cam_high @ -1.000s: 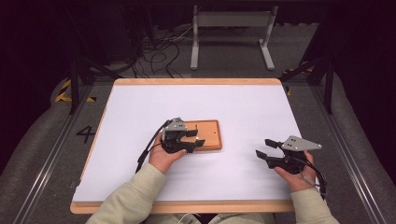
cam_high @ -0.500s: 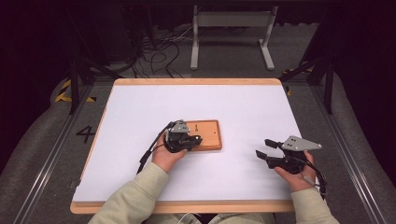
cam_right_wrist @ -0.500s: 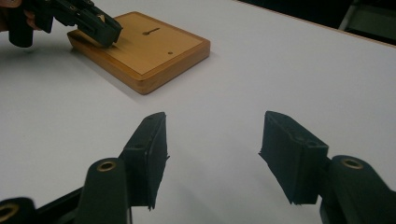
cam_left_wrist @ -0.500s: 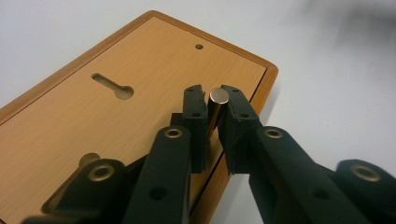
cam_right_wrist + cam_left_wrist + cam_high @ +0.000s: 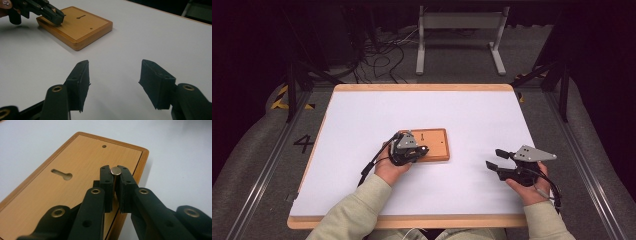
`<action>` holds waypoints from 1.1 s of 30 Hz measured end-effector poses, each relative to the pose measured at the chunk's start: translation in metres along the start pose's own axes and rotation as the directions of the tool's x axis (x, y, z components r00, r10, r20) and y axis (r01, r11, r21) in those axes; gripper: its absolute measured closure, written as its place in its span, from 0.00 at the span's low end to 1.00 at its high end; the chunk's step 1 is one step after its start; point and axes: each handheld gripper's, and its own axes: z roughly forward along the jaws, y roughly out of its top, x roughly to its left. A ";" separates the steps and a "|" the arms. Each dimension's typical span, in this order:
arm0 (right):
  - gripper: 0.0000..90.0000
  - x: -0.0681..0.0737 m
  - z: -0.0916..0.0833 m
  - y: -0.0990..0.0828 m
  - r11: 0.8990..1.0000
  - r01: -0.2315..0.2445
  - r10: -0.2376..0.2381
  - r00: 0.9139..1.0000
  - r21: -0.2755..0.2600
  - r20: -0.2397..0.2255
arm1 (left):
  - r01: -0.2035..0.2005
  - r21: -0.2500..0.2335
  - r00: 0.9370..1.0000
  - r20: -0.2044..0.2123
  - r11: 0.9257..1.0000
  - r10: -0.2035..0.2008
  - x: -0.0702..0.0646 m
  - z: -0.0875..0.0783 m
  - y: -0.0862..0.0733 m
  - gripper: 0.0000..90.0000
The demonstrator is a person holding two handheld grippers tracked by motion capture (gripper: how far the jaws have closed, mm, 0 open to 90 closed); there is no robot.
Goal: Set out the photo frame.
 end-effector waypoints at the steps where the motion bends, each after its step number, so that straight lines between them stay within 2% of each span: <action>1: 0.46 0.000 0.000 0.000 1.000 0.001 -0.001 1.000 0.001 0.001 | -0.016 -0.003 1.000 -0.003 1.000 0.016 0.000 0.000 -0.001 0.93; 5: 0.46 0.001 0.001 0.001 1.000 0.003 -0.003 1.000 0.001 0.000 | -0.053 -0.012 0.999 -0.014 0.999 0.053 -0.002 0.000 -0.002 0.93; 8: 0.46 0.001 0.001 0.001 1.000 0.003 -0.003 1.000 0.002 -0.001 | -0.103 -0.011 0.994 -0.038 0.995 0.103 -0.005 -0.001 -0.003 0.93; 10: 0.46 0.001 0.001 0.002 1.000 0.005 -0.005 1.000 0.002 -0.001 | -0.149 -0.007 0.987 -0.058 0.989 0.148 -0.009 -0.002 -0.003 0.93; 12: 0.46 0.001 0.001 0.002 1.000 0.006 -0.006 1.000 0.001 -0.001 | -0.201 -0.007 0.977 -0.075 0.980 0.200 -0.014 -0.003 -0.005 0.93; 13: 0.46 0.001 0.001 0.002 1.000 0.008 -0.008 1.000 0.000 -0.001 | -0.214 -0.004 0.974 -0.076 0.977 0.213 -0.016 -0.004 -0.006 0.93; 14: 0.46 0.001 0.001 0.003 1.000 0.009 -0.009 1.000 0.000 -0.001 | -0.241 -0.008 0.967 -0.084 0.971 0.239 -0.017 -0.005 -0.007 0.93; 16: 0.46 0.002 0.001 0.003 1.000 0.010 -0.010 1.000 0.001 -0.001 | -0.274 -0.020 0.958 -0.092 0.961 0.271 -0.019 -0.005 -0.009 0.93; 17: 0.46 0.002 0.001 0.003 1.000 0.010 -0.010 1.000 0.000 -0.003 | -0.280 -0.016 0.956 -0.090 0.960 0.278 -0.021 -0.006 -0.010 0.93; 18: 0.46 0.002 0.001 0.004 1.000 0.010 -0.010 1.000 0.001 -0.004 | -0.310 -0.024 0.947 -0.097 0.950 0.306 -0.020 -0.005 -0.009 0.93; 19: 0.47 0.003 0.001 0.005 1.000 0.008 -0.008 1.000 0.008 -0.007 | -0.307 -0.019 0.947 -0.102 0.952 0.304 -0.022 -0.006 -0.010 0.93; 20: 0.47 0.003 0.001 0.005 1.000 0.005 -0.004 1.000 0.014 -0.008 | -0.324 -0.020 0.941 -0.107 0.946 0.320 -0.022 -0.006 -0.010 0.93; 21: 0.47 0.004 0.001 0.007 1.000 0.000 0.000 1.000 0.017 -0.012 | -0.324 -0.020 0.941 -0.107 0.946 0.320 -0.022 -0.006 -0.010 0.93; 23: 0.46 0.004 0.001 0.008 1.000 -0.003 0.004 1.000 0.018 -0.014 | -0.335 -0.022 0.937 -0.114 0.942 0.330 -0.024 -0.006 -0.011 0.93; 24: 0.45 0.006 0.002 0.012 1.000 -0.014 0.014 1.000 0.021 -0.017 | -0.362 -0.017 0.926 -0.124 0.932 0.357 -0.025 -0.006 -0.012 0.93; 25: 0.45 0.006 0.003 0.014 1.000 -0.015 0.016 1.000 0.024 -0.021 | -0.362 -0.017 0.926 -0.124 0.932 0.357 -0.025 -0.006 -0.012 0.93; 26: 0.45 0.006 0.003 0.014 1.000 -0.015 0.016 1.000 0.024 -0.021 | -0.368 -0.013 0.922 -0.129 0.930 0.364 -0.027 -0.006 -0.012 0.93; 28: 0.42 0.008 0.007 0.018 0.999 -0.017 0.018 0.999 0.037 -0.034 | -0.393 -0.005 0.911 -0.138 0.920 0.388 -0.030 -0.007 -0.013 0.93; 29: 0.42 0.010 0.010 0.022 0.998 -0.012 0.014 0.999 0.055 -0.035 | -0.397 -0.002 0.909 -0.142 0.918 0.392 -0.031 -0.007 -0.013 0.93; 33: 0.42 0.013 0.019 0.035 0.997 -0.008 0.013 0.998 0.071 -0.067 | -0.411 0.005 0.901 -0.151 0.912 0.407 -0.034 -0.008 -0.013 0.93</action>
